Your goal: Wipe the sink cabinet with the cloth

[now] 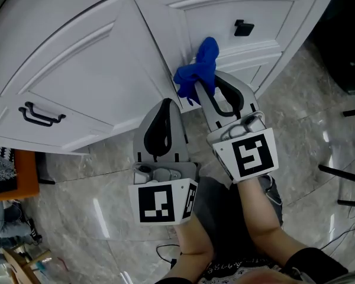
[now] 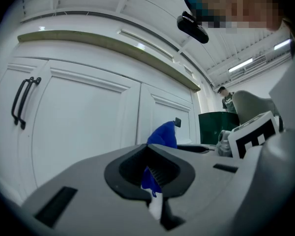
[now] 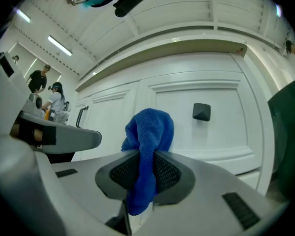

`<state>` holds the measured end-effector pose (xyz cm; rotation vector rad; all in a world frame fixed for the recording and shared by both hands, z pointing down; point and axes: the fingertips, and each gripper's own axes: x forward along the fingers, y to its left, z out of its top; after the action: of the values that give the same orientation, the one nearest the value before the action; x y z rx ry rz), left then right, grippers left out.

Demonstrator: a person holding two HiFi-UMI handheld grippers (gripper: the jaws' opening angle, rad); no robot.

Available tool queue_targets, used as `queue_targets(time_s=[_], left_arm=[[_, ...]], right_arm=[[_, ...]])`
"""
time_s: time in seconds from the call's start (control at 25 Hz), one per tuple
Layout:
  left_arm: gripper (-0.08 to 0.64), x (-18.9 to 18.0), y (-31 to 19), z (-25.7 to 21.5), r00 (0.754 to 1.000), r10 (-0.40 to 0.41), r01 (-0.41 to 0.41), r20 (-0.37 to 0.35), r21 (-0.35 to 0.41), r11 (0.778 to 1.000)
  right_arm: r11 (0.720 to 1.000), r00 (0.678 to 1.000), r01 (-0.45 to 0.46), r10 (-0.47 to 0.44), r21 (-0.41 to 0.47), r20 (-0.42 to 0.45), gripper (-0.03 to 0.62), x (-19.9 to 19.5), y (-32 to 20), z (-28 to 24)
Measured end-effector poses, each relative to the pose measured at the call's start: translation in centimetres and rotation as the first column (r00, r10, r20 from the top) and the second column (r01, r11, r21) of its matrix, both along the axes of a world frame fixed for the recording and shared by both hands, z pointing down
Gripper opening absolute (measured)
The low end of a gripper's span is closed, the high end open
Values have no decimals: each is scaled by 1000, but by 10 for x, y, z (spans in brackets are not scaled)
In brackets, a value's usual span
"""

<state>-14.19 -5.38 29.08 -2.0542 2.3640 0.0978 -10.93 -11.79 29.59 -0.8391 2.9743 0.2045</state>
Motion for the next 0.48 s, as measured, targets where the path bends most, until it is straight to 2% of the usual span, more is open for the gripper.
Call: queue_targets(time_s=[0.24, 0.48], left_arm=[[5, -4, 0, 1, 1000, 2, -2, -5, 2, 1000], [5, -1, -6, 7, 1000, 11, -11, -8, -16, 1000]], right_arm=[[999, 999, 50, -50, 17, -17, 80, -20, 8, 7], [997, 994, 76, -75, 5, -75, 80, -35, 7, 25]])
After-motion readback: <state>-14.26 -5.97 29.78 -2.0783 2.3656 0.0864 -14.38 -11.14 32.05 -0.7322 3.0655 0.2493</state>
